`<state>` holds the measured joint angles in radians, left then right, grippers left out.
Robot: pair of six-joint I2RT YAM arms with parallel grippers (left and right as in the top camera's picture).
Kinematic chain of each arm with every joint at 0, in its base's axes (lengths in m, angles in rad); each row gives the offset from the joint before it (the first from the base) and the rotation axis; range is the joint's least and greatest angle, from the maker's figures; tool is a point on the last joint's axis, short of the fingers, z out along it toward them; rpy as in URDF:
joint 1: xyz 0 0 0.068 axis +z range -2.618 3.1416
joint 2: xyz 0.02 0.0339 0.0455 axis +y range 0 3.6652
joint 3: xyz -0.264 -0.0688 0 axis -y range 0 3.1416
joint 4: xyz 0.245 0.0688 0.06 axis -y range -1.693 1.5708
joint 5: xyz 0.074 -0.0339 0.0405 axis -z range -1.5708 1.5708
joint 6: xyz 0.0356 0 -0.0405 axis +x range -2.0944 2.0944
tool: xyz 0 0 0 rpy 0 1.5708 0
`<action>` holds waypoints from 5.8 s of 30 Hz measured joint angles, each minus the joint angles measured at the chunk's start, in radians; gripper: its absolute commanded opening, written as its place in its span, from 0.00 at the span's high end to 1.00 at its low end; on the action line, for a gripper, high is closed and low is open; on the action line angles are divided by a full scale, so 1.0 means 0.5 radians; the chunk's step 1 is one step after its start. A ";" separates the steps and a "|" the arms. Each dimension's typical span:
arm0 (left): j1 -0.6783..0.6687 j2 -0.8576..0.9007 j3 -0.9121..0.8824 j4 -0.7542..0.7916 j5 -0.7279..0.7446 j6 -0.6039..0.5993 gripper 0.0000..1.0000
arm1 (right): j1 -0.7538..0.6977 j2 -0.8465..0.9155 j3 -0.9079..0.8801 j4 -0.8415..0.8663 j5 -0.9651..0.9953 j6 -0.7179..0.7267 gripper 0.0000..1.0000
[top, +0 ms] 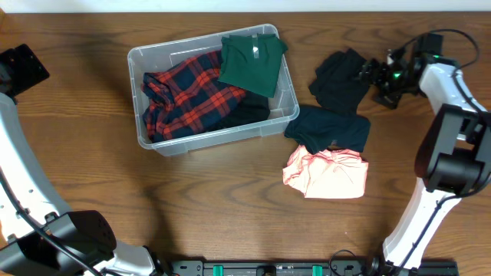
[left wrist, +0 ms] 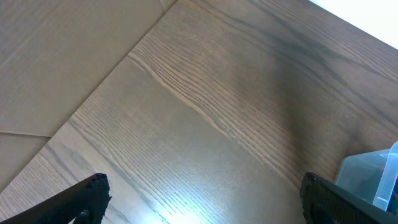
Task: Pack container
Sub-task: 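Grasp the black cloth and place it into the bin beside the green, then withdraw the right gripper right and lower it to the navy cloth, then grasp the dark navy cloth and carry it over the bin, then release the navy cloth into the bin with the right gripper, then move the right gripper down to the pink garment and grasp it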
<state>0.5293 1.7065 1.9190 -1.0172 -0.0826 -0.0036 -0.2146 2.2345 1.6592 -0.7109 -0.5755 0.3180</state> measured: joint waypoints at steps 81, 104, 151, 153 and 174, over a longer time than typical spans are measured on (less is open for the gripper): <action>0.000 0.000 0.000 0.002 0.000 0.000 0.02 | -0.055 -0.849 0.240 -0.994 0.433 -0.373 0.07; 0.000 0.000 0.000 0.001 0.000 -0.001 0.02 | 0.066 -0.437 -0.686 -0.246 -0.079 -0.585 0.34; 0.000 0.000 0.000 0.001 0.000 0.000 0.02 | 1.434 -0.109 -0.135 1.482 -0.295 0.443 0.94; 0.000 0.000 0.000 0.001 0.000 0.000 0.02 | 1.420 -0.084 -0.133 1.381 -0.239 0.449 0.66; 0.000 0.000 0.000 0.000 0.000 -0.001 0.02 | 0.658 -1.445 0.057 -0.861 0.435 -0.199 0.20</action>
<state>0.5293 1.7065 1.9190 -1.0172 -0.0826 -0.0040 0.1146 1.5120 1.6878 -1.1416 -0.3580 0.2184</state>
